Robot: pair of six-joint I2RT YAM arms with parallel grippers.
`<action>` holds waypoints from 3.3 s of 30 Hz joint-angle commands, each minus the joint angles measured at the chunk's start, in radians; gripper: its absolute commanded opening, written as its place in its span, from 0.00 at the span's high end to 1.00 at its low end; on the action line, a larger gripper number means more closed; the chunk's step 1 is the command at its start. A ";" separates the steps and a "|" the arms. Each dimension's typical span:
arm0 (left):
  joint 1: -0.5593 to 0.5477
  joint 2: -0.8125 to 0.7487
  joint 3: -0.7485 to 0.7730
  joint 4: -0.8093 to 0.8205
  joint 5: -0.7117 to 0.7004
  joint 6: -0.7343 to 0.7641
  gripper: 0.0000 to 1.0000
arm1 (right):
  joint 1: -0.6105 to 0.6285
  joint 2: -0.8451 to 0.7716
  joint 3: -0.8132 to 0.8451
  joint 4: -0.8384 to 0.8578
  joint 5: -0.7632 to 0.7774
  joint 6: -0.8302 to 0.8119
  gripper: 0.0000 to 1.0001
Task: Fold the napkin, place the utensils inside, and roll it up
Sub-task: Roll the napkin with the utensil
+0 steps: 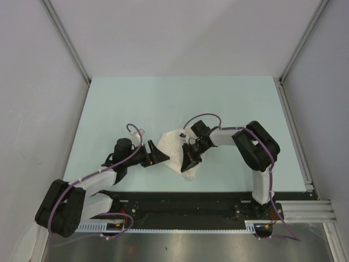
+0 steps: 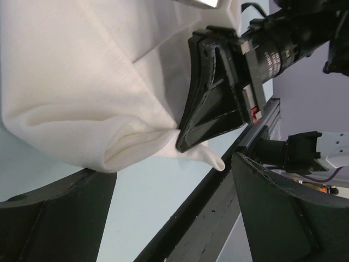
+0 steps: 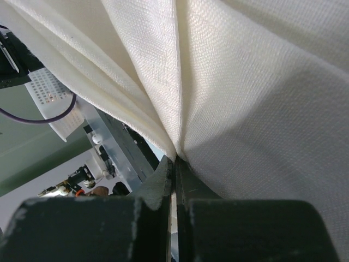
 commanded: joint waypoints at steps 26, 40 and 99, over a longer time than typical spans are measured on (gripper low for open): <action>-0.005 0.277 -0.016 0.410 -0.059 -0.025 0.11 | -0.005 0.041 0.006 0.041 0.073 0.015 1.00; -0.006 0.380 -0.022 0.291 -0.189 0.044 0.11 | -0.002 -0.123 -0.011 -0.014 0.116 -0.031 0.57; -0.005 0.358 -0.042 0.173 -0.300 0.061 0.11 | 0.096 -0.471 -0.169 -0.077 0.567 -0.145 0.39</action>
